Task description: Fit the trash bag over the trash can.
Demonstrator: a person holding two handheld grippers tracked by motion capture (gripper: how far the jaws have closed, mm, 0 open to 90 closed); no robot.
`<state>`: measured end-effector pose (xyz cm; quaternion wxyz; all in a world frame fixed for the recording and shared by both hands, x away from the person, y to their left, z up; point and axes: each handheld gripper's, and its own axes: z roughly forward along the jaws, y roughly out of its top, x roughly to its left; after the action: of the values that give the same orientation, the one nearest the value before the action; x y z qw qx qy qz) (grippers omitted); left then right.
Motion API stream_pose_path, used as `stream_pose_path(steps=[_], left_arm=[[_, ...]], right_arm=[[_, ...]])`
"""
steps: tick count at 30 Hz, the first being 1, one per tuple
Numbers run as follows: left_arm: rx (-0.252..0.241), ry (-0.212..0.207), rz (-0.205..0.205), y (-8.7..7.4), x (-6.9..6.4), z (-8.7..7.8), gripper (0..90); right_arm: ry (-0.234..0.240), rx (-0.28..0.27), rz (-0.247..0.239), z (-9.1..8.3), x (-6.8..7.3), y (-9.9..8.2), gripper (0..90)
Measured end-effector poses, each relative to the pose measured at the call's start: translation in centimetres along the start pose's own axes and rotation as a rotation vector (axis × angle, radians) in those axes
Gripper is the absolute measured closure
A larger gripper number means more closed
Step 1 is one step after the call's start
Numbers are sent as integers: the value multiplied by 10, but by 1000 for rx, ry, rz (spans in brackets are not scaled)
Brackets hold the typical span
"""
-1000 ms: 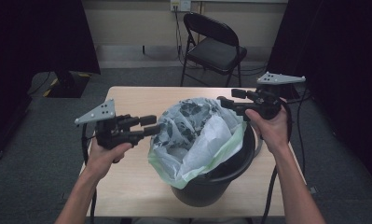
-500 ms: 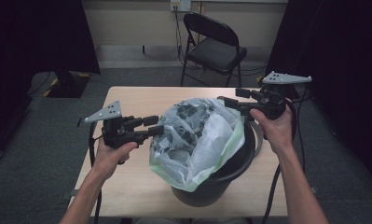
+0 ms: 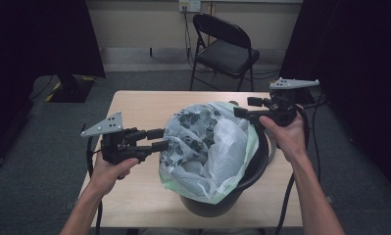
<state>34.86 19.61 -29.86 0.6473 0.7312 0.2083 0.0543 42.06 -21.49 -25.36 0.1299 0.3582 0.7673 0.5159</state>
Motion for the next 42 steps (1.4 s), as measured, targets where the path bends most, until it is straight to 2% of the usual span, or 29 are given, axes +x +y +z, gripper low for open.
stream_pose_path(steps=[3,4,5,7,10,11,12,13,18,20,26,29,31,32,34,36,37,38,40,42], left_arm=[[2,0,1,0,0,0,540],[6,1,4,1,-1,0,540],[9,6,6,1,-1,0,541],[9,9,9,2,-1,0,543],[-1,11,1,1,2,1,544],[-5,11,-2,0,3,1,544],[-10,12,-5,0,4,1,544],[-14,12,-9,0,5,2,544],[-20,16,-18,-1,7,5,552],[-18,17,-16,0,7,5,552],[-19,15,-16,0,7,5,559],[-17,15,-11,0,8,5,559],[-21,19,-13,0,8,6,559],[-22,19,-13,1,9,6,556],[-29,22,-12,2,10,7,554],[-39,23,-19,4,12,8,548],[-38,28,-21,5,13,9,545],[-37,38,-20,7,14,10,542],[-42,44,-20,10,18,13,542],[-52,53,-28,13,23,16,549]], right_arm=[[18,34,5,5,-4,-7,250],[19,38,5,6,-4,-9,317],[28,35,1,7,-4,-10,482],[49,19,-9,8,-2,-9,619],[1,-2,-29,6,0,-6,802],[-8,-13,-34,4,-1,-5,833],[-4,-33,-29,2,-2,-4,900],[11,-50,-22,0,-3,-4,900],[-31,-51,-6,1,-11,-9,900],[-27,-58,15,1,-18,-14,900],[-19,-34,44,12,-31,-36,900],[-28,8,58,21,-38,-50,900],[9,20,74,27,-41,-58,900],[-3,34,73,30,-41,-62,900],[3,59,58,35,-40,-66,900],[-31,36,59,34,-41,-65,900],[-46,22,60,32,-42,-63,834],[-61,7,75,29,-44,-60,732],[-95,-12,87,23,-45,-55,614],[-119,-33,102,17,-46,-49,567]])
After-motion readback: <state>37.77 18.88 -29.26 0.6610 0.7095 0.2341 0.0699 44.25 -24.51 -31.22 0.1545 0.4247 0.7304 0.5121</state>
